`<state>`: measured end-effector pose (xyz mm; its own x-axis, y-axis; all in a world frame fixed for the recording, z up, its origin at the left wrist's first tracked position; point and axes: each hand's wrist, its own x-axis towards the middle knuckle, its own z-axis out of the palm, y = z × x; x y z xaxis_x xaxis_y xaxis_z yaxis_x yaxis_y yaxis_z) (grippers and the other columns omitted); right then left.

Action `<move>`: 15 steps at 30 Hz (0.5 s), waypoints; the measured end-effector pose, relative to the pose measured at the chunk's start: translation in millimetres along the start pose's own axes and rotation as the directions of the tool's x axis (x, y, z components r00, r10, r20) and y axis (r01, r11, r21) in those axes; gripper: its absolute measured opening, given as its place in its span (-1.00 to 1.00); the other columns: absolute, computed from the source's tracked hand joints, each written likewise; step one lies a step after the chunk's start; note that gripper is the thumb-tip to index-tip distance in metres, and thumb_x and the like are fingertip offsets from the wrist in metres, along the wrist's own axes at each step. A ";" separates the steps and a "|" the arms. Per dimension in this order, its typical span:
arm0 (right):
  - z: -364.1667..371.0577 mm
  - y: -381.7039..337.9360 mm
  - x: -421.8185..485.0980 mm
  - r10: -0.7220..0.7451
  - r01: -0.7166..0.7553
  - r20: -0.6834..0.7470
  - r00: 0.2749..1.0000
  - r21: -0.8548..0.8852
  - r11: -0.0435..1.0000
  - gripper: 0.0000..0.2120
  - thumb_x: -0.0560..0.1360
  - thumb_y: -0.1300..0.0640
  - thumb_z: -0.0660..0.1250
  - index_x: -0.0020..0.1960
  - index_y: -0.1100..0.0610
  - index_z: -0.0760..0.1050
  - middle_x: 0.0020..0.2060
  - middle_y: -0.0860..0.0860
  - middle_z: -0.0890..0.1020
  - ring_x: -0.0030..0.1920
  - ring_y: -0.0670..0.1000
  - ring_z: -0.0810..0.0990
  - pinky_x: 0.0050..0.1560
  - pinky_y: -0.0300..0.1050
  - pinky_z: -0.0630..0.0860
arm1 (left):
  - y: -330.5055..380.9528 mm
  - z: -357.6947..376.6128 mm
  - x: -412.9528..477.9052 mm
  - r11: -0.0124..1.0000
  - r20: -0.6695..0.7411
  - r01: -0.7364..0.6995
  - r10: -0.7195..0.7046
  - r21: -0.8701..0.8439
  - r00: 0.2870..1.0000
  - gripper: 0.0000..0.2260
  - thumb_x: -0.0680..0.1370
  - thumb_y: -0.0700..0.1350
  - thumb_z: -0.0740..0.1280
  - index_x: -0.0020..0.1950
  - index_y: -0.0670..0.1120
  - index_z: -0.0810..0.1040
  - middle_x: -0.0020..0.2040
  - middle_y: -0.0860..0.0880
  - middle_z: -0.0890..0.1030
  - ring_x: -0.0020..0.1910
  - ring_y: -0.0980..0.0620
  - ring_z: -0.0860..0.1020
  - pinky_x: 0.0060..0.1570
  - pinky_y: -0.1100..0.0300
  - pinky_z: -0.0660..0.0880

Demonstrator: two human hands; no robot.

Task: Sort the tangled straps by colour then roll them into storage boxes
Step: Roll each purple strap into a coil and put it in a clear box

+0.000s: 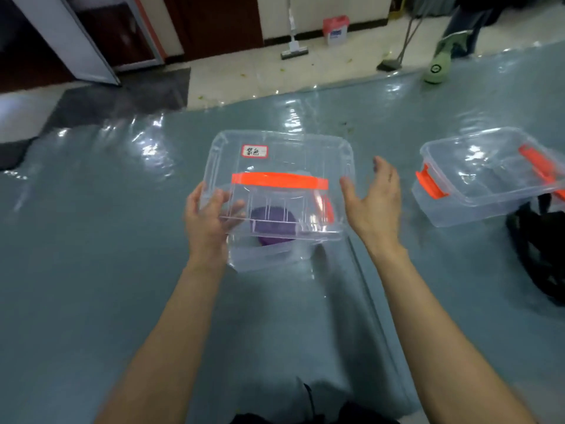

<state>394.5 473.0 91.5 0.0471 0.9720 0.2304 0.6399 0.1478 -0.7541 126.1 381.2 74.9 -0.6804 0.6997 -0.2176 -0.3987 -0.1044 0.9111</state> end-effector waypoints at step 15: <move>107.9 16.0 3.9 0.074 -0.044 0.344 0.936 -0.093 0.995 -0.57 0.71 0.25 0.14 0.56 0.28 0.35 0.43 0.28 0.50 0.44 0.32 0.45 0.45 0.17 0.41 | -64.4 -55.0 12.6 0.696 -0.210 -0.013 0.234 0.717 0.949 -0.77 0.74 -0.07 0.29 0.36 -0.14 0.48 0.22 -0.05 0.60 0.18 -0.17 0.61 0.17 -0.01 0.52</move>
<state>322.2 498.9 14.0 -0.1726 0.9836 -0.0519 0.7059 0.0868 -0.7030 109.4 357.9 -5.7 -0.8683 0.4916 -0.0667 0.1724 0.4251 0.8886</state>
